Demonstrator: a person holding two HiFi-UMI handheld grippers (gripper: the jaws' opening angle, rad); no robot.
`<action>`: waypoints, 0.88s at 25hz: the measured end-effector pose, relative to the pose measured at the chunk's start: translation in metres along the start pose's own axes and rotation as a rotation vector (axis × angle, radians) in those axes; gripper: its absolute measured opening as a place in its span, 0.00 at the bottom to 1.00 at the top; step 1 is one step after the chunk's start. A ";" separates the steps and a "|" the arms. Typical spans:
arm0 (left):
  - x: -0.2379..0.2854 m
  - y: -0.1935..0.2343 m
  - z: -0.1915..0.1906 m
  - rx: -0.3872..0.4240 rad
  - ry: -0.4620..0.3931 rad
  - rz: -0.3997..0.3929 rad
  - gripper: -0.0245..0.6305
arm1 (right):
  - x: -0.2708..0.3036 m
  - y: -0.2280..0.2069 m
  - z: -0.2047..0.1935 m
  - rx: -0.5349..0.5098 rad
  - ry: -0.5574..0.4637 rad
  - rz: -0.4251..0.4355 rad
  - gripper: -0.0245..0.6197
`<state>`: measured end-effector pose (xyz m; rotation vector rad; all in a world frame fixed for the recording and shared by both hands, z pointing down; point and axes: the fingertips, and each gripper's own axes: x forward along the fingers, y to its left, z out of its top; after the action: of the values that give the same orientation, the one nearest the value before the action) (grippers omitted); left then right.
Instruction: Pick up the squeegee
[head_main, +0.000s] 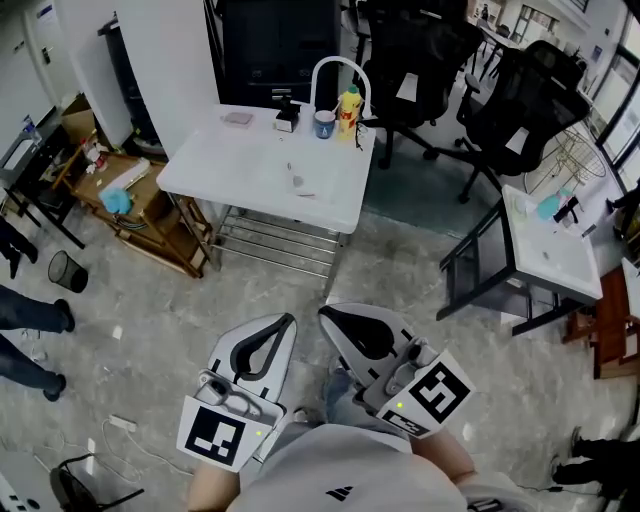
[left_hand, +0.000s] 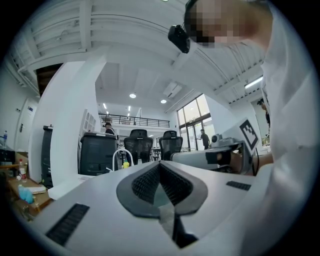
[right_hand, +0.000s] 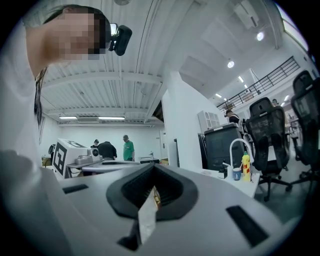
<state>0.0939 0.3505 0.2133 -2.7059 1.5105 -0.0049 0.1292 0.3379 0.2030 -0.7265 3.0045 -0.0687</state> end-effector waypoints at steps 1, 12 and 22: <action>0.005 0.004 0.000 0.002 0.004 0.005 0.06 | 0.005 -0.005 0.001 -0.002 -0.001 0.008 0.05; 0.091 0.038 0.004 0.006 0.011 0.042 0.05 | 0.038 -0.090 0.013 -0.006 0.005 0.069 0.05; 0.159 0.045 0.007 -0.001 0.010 0.069 0.06 | 0.043 -0.160 0.017 0.004 0.001 0.115 0.05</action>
<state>0.1393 0.1915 0.2018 -2.6572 1.6061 -0.0155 0.1651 0.1760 0.1931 -0.5516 3.0388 -0.0711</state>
